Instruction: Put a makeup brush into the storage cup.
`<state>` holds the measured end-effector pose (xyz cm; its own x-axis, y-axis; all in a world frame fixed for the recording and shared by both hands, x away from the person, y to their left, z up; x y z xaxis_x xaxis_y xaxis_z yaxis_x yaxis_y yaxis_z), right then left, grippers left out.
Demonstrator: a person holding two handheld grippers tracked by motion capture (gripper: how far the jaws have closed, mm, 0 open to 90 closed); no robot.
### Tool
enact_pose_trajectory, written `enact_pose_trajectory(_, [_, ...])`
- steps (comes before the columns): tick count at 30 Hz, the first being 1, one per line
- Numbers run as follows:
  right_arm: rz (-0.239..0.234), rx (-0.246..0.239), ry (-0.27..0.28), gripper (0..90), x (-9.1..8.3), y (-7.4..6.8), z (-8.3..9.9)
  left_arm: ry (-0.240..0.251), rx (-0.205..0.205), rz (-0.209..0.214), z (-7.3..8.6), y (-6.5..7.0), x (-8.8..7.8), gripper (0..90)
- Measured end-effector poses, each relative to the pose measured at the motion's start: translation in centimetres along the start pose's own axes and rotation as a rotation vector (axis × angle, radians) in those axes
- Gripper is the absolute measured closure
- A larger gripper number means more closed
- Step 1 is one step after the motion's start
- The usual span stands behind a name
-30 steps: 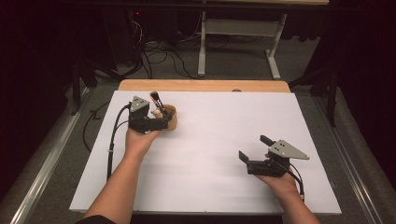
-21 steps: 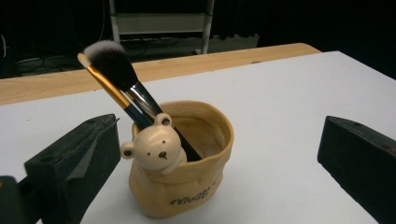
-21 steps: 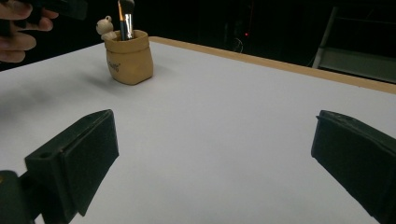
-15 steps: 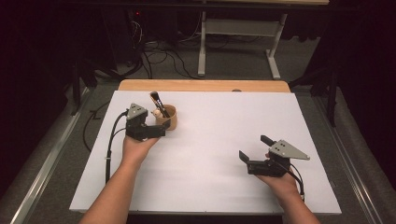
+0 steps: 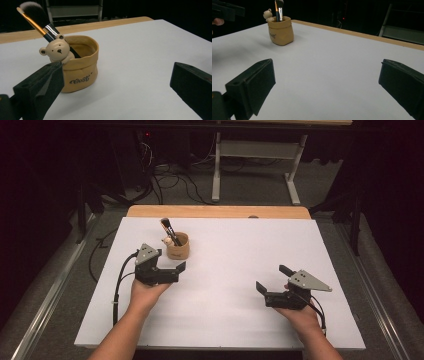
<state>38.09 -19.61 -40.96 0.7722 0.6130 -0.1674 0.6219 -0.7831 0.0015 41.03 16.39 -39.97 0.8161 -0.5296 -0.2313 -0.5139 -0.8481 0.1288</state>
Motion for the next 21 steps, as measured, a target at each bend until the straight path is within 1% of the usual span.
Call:
enact_pose_trajectory(3, [0.004, 0.003, -0.001, 2.2, 0.0, 0.0, 0.0, 0.002, 0.009, 0.006, 0.3, 0.3, -0.6, 0.2])
enact_pose_trajectory(5, [0.006, 0.011, -0.004, 2.2, -0.1, 0.0, 0.0, 0.008, 0.006, 0.013, 0.4, 0.4, -1.0, 0.2])
enact_pose_trajectory(8, [0.007, 0.001, 0.001, 2.2, -0.2, 0.0, 0.0, 0.012, 0.007, 0.022, 0.5, 0.6, -1.7, 0.2])
enact_pose_trajectory(11, [0.006, 0.001, 0.002, 2.2, -0.2, 0.1, 0.0, 0.021, 0.004, 0.037, 0.8, 0.7, -2.5, 0.5])
enact_pose_trajectory(13, [0.006, 0.002, 0.002, 2.2, -0.2, 0.1, 0.0, 0.020, 0.014, 0.043, 1.0, 0.8, -3.0, 0.6])
enact_pose_trajectory(15, [0.005, 0.006, 0.003, 2.2, -0.2, 0.1, 0.0, 0.020, 0.032, 0.047, 1.3, 1.0, -3.5, 0.6])
enact_pose_trajectory(16, [0.004, 0.008, 0.002, 2.2, -0.2, 0.1, 0.0, 0.021, 0.049, 0.045, 1.6, 1.1, -3.9, 0.6])
enact_pose_trajectory(17, [0.002, 0.007, 0.004, 2.2, -0.2, 0.1, 0.0, 0.023, 0.054, 0.046, 1.9, 1.2, -4.1, 0.6])
enact_pose_trajectory(18, [0.001, 0.009, 0.005, 2.2, -0.2, 0.1, 0.0, 0.019, 0.054, 0.050, 2.2, 1.3, -4.4, 0.6])
enact_pose_trajectory(19, [0.002, 0.009, 0.006, 2.2, -0.2, 0.1, 0.0, 0.011, 0.045, 0.058, 2.6, 1.4, -4.5, 0.6])
enact_pose_trajectory(21, [0.003, 0.014, 0.006, 2.1, -0.2, 0.0, 0.0, 0.008, 0.049, 0.062, 2.9, 1.7, -4.8, 0.6])
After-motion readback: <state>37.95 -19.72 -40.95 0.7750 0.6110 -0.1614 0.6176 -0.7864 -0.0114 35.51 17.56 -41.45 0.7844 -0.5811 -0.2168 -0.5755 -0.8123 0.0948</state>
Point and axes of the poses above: each handheld gripper's, and its own axes: x roughly forward along the jaws, z roughly out of its underside, y roughly to its right, the point moved 5 cm from there along x, roughly forward along the jaws, and after that the axes turned 8 degrees about y, right-handed, at the moved point
